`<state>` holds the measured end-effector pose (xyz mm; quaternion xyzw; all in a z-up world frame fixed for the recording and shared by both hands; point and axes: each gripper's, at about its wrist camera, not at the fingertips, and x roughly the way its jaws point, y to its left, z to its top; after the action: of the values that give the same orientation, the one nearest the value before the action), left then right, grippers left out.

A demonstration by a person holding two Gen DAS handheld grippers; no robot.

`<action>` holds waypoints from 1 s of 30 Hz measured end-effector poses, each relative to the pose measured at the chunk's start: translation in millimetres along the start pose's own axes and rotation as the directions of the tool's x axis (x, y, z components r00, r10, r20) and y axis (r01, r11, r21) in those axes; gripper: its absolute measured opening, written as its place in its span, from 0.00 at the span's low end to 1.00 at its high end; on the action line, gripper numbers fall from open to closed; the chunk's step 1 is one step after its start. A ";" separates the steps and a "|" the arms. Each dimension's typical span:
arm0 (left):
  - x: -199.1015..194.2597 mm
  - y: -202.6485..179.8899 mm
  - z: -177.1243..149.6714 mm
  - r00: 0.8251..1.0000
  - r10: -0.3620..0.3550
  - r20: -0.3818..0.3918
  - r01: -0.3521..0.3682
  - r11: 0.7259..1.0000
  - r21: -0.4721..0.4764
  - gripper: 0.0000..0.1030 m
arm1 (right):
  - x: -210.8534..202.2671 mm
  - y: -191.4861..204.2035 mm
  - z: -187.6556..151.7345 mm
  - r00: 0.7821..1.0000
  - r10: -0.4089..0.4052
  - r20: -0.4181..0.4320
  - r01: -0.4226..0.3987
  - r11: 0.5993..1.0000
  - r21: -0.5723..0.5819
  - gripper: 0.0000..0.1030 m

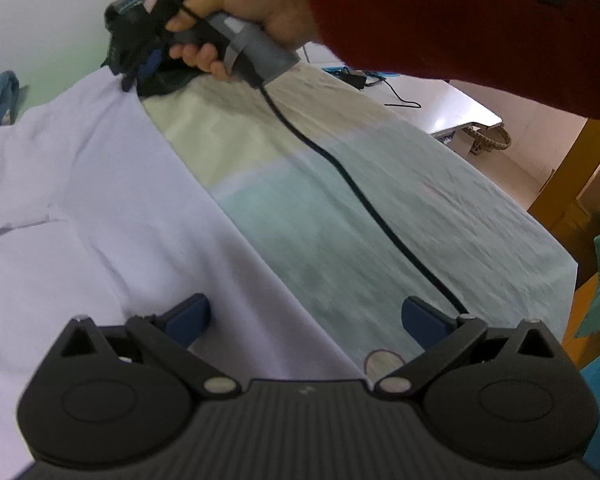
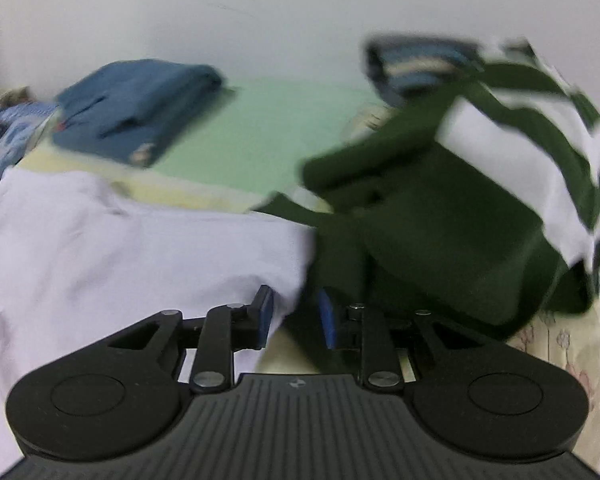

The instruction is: Fold clothes

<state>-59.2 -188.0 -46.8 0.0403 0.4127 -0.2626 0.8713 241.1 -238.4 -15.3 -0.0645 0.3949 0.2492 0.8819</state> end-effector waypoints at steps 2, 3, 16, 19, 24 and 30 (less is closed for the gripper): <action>-1.7 3.3 -0.5 1.000 -0.002 0.011 0.002 1.000 -0.030 0.99 | -3.3 -7.7 0.4 1.000 0.015 0.014 -0.016 0.998 0.062 0.24; -2.5 5.6 -1.0 1.000 -0.004 0.018 0.005 0.999 -0.054 0.99 | -8.3 -6.6 0.9 0.999 0.025 0.031 -0.027 0.996 0.081 0.25; -31.9 33.8 -20.6 0.989 0.124 0.082 -0.105 0.972 -0.211 0.97 | -8.6 48.9 -3.2 1.000 0.011 -0.019 -0.012 0.998 -0.068 0.29; -50.6 49.8 -34.1 0.976 0.201 0.086 -0.174 0.952 -0.252 0.94 | -12.9 68.8 -5.3 0.992 0.120 -0.050 -0.123 0.989 -0.077 0.23; -85.1 83.7 -64.3 0.950 0.306 0.064 -0.265 0.896 -0.355 0.73 | -8.2 104.1 -21.9 0.978 0.160 -0.135 -0.176 0.978 -0.111 0.18; -119.9 120.7 -101.6 0.921 0.390 0.016 -0.345 0.833 -0.432 0.70 | -2.5 130.9 -25.5 0.995 0.033 -0.095 -0.052 0.976 -0.213 0.18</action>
<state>-133.4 -4.3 -42.4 -0.0834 0.3984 0.0033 0.9134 158.6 -133.7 -19.9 -0.1625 0.4065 0.3062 0.8453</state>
